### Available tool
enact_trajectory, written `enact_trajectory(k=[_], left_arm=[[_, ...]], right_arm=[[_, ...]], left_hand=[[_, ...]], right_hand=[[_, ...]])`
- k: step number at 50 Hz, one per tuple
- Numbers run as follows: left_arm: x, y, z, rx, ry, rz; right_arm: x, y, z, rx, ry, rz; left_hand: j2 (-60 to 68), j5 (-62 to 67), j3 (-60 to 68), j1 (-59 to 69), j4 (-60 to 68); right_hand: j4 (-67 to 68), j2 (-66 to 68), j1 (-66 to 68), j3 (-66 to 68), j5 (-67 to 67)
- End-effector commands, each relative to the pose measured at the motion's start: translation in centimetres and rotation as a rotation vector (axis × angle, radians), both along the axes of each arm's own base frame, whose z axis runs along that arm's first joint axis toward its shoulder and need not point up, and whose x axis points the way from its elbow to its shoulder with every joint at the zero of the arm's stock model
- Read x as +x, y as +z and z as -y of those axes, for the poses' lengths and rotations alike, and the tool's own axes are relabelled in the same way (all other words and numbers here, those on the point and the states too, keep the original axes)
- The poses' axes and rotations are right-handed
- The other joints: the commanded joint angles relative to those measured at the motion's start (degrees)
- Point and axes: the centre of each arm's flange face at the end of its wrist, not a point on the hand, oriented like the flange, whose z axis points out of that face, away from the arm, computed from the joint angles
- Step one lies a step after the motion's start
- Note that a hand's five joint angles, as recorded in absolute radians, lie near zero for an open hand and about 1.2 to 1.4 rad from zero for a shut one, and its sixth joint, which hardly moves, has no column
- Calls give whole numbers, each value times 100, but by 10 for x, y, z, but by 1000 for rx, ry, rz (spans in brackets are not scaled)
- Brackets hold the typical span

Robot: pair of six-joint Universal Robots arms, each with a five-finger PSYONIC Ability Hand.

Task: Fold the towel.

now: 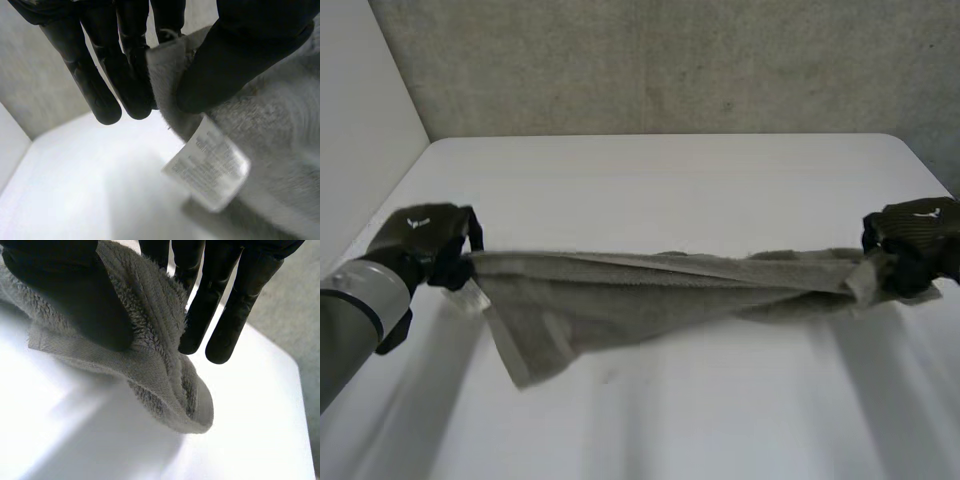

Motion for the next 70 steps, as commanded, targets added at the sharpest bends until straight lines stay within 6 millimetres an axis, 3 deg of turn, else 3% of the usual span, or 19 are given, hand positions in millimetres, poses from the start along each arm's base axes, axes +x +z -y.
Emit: enact_trajectory(k=[1,5,7,8,10,11,12,13,14,15,16,18,22,24,29,31,36,45,70], left_arm=[[0,-44,12,113,-26,138],[-7,-43,48,25,11,178],[-17,-11,79,-133,29,140],[-17,-11,79,-134,29,140],[-36,44,103,-340,19,66],[-36,45,103,-341,19,65],[-44,78,113,-460,23,13],[-44,78,113,-462,23,13],[-50,114,120,-582,30,-48],[-54,146,123,-689,41,-106],[-54,147,123,-690,41,-107],[-52,193,122,-838,76,-197],[-50,207,119,-876,95,-237],[-51,202,118,-858,92,-241],[-65,152,107,-690,48,-219],[-64,113,100,-573,38,-194],[-68,67,87,-421,20,-198],[-106,16,56,-179,-102,-402],[-183,-33,28,127,-377,-658]], right_arm=[[-2,-29,25,79,51,-88],[3,-29,52,-16,50,-84],[22,-10,76,-192,62,-40],[22,-10,76,-193,62,-40],[39,35,101,-457,27,41],[39,35,101,-458,26,42],[44,61,111,-601,-1,94],[46,88,119,-748,-24,154],[46,89,119,-750,-24,155],[48,114,123,-885,-36,213],[48,114,123,-886,-36,214],[51,149,121,-1072,-28,322],[54,153,114,-1074,-16,340],[56,145,111,-1022,-11,337],[67,92,95,-769,17,288],[67,81,94,-728,17,279],[67,66,83,-677,19,264],[68,100,53,-719,44,284],[90,182,-56,-854,281,399]], left_hand=[[1027,1086,1037,1264,1026],[1027,1086,1037,1264,1026],[1027,1086,1037,1264,1026],[1027,1086,1037,1264,1026],[1027,1086,1037,1264,1026],[1027,1086,1037,1264,1026],[1027,1086,1037,1264,1026],[1027,1086,1037,1264,1026],[1027,1086,1037,1264,1026],[1027,1086,1037,1264,1026],[1027,1086,1037,1264,1026],[1027,1086,1037,1264,1026],[1027,1086,1037,1264,1026],[1027,1086,1037,1264,1026],[1027,1086,1037,1264,1026],[-2614,-2555,-2604,-2377,-2616],[-3814,-3755,-3804,-3577,-3815],[-4152,-4093,-4141,-3915,-4153],[-4017,-3958,-4007,-3780,-4018]], right_hand=[[1186,1574,2733,1276,1666],[1186,1574,2733,1276,1666],[1186,1574,2733,1276,1666],[1186,1574,2733,1276,1666],[1186,1574,2733,1276,1666],[1186,1574,2733,1276,1666],[1186,1574,2733,1276,1666],[1186,1574,2733,1276,1666],[1186,1574,2733,1276,1666],[1186,1574,2733,1276,1666],[1186,1574,2733,1276,1666],[1186,1574,2733,1276,1666],[1186,1574,2733,1276,1666],[1186,1574,2733,1276,1666],[1186,1574,2733,1276,1666],[1186,1574,2733,1276,1666],[1186,1574,2733,1276,1666],[1186,1574,2733,1276,1666],[1186,1574,2733,1276,1666]])
